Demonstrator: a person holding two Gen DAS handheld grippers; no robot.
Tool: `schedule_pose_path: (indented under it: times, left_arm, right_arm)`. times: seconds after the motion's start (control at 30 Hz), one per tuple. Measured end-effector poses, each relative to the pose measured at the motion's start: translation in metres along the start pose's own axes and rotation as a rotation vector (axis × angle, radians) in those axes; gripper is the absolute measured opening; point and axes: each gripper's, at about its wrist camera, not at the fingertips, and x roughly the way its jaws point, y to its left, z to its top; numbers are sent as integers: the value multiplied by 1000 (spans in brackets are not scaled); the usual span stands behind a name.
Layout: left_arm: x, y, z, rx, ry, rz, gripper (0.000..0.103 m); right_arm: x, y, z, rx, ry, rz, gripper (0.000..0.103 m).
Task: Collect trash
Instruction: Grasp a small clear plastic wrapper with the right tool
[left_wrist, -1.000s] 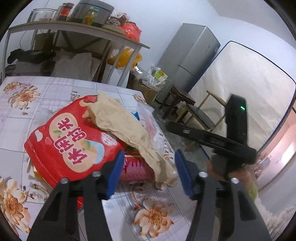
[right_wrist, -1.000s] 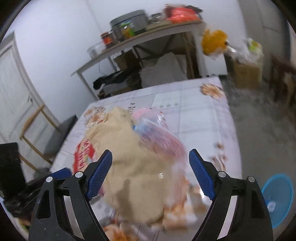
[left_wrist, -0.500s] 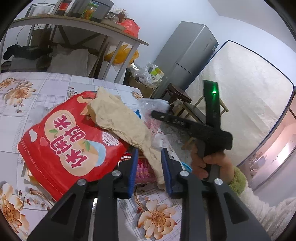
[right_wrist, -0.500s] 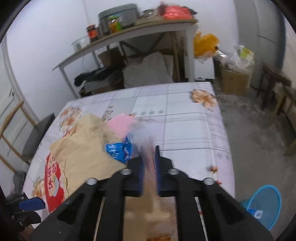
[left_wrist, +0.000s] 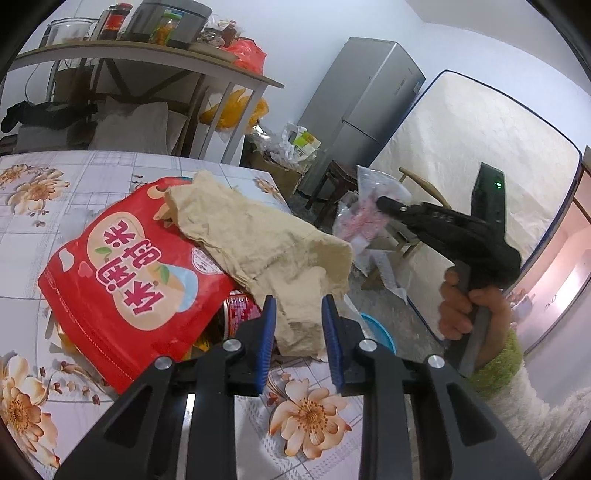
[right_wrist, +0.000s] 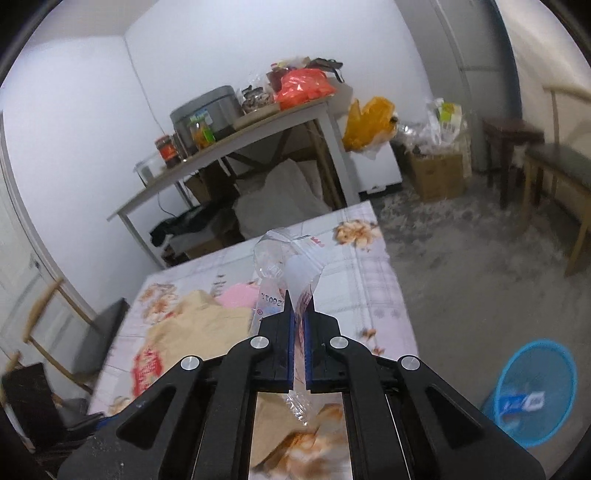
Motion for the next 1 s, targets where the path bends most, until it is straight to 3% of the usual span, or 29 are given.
schedule_pose_path:
  times: [0.23, 0.47, 0.6, 0.7, 0.83, 1.0]
  left_arm:
    - [-4, -9, -14, 42, 33, 9, 24]
    - [17, -13, -24, 67, 99, 56, 24]
    - [24, -17, -27, 97, 117, 83, 24]
    - [21, -19, -29, 114, 111, 67, 24]
    - [10, -23, -33, 115, 110, -14, 25]
    - [4, -39, -50, 127, 154, -116, 56]
  right_arm:
    - [-21, -17, -37, 147, 105, 132, 3]
    - [-29, -37, -88, 257, 218, 108, 3]
    - [-43, -48, -99, 296, 205, 61, 3]
    - [-56, -60, -97, 378, 166, 131, 3]
    - [-58, -64, -106, 503, 156, 322, 3]
    - [-27, -53, -145, 585, 301, 356, 3]
